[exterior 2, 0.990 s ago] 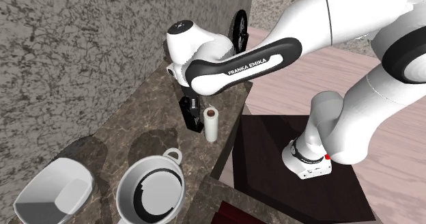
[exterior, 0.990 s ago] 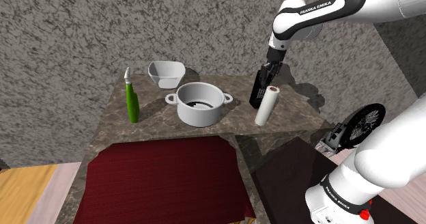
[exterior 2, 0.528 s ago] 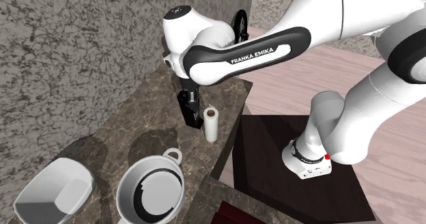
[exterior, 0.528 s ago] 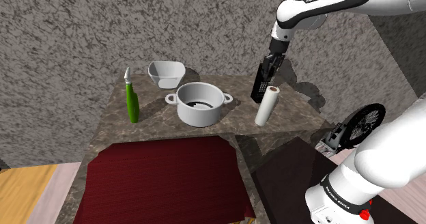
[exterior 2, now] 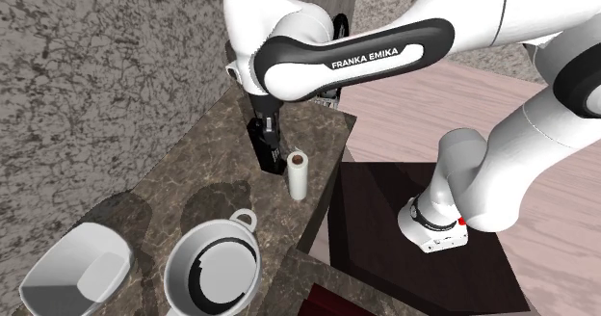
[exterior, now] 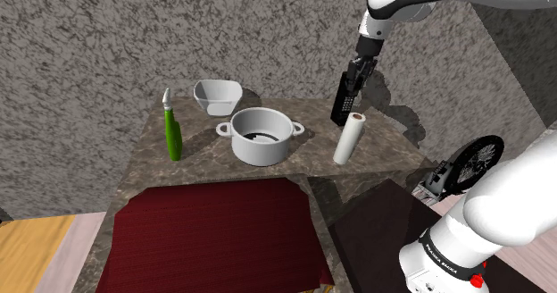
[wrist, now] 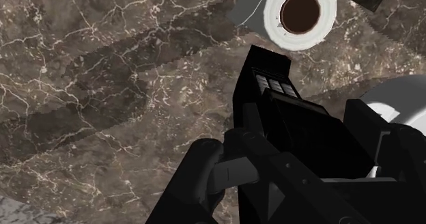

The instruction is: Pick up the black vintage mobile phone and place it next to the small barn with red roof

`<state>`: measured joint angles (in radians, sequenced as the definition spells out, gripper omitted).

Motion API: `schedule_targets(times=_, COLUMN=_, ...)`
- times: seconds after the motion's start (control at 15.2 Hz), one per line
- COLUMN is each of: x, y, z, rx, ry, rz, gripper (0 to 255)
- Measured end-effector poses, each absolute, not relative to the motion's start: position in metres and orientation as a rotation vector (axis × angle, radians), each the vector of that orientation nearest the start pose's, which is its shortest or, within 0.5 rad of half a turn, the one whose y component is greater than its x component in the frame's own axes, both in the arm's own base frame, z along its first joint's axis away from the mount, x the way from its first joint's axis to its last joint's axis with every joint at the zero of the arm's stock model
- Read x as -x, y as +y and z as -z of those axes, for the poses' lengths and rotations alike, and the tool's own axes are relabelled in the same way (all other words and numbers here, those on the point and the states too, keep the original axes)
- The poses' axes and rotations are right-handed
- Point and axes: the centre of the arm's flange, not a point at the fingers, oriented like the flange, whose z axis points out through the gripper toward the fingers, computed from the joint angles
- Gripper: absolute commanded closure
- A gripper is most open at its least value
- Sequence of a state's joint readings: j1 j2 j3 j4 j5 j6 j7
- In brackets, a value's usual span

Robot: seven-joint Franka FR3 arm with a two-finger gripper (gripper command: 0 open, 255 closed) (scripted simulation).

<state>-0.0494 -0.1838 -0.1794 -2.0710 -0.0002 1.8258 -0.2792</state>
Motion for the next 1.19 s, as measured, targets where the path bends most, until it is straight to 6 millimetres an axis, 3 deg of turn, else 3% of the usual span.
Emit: schedule_targets(times=1.19, x=-0.481, y=-0.116, z=-0.598, rx=3.092, ry=-0.084, rz=-0.083, gripper=255)
